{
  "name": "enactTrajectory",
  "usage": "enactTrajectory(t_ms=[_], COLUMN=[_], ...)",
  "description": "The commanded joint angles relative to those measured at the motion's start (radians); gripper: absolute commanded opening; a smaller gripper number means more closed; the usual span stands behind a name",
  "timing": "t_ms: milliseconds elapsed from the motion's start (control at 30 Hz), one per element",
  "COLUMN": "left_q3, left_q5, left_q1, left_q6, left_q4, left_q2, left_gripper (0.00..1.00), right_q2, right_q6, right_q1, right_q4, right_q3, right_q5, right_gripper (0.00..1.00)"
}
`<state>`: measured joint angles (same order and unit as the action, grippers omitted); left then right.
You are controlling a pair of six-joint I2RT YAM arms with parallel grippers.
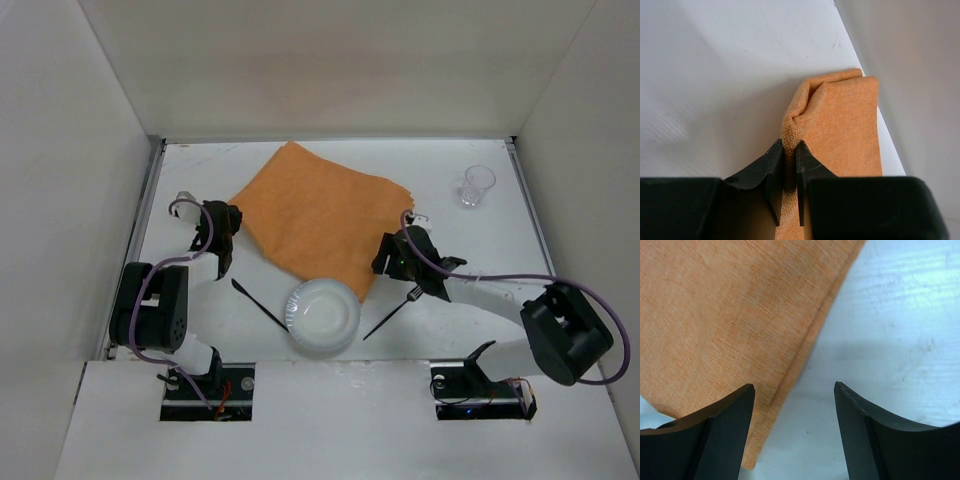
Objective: Set the dinner table for one person
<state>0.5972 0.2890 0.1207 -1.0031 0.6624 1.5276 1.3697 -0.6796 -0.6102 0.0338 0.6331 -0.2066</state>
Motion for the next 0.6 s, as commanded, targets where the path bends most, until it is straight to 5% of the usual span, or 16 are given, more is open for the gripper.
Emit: enactTrajectory(t_ms=[0,167,400,567], left_q3=[-0.001,-0.016,-0.08,-0.131], left_q5=[0.015,0.019,0.042,0.042], left_q1=[0.01,0.02,0.027,0.055], left_q6=[0.003,0.0,0.009,0.004], left_q4=[0.057,0.06,0.068,0.069], left_q2=[-0.026,-0.035,-0.079,-0.096], left_gripper=[0.01,0.01,0.01,0.01], right_q2=[-0.011,0.09,0.253,0.333], right_q6=[-0.06,-0.098,-0.138,-0.106], right_q1=[-0.006,0.022,0.132,0.292], right_q4=[-0.107,-0.214,-0.313,-0.275], right_q3=[-0.003,0.022,0.137,0.321], right_q5=[0.038,0.14,0.21,0.133], right_gripper=[0.72,0.67,0.16,0.09])
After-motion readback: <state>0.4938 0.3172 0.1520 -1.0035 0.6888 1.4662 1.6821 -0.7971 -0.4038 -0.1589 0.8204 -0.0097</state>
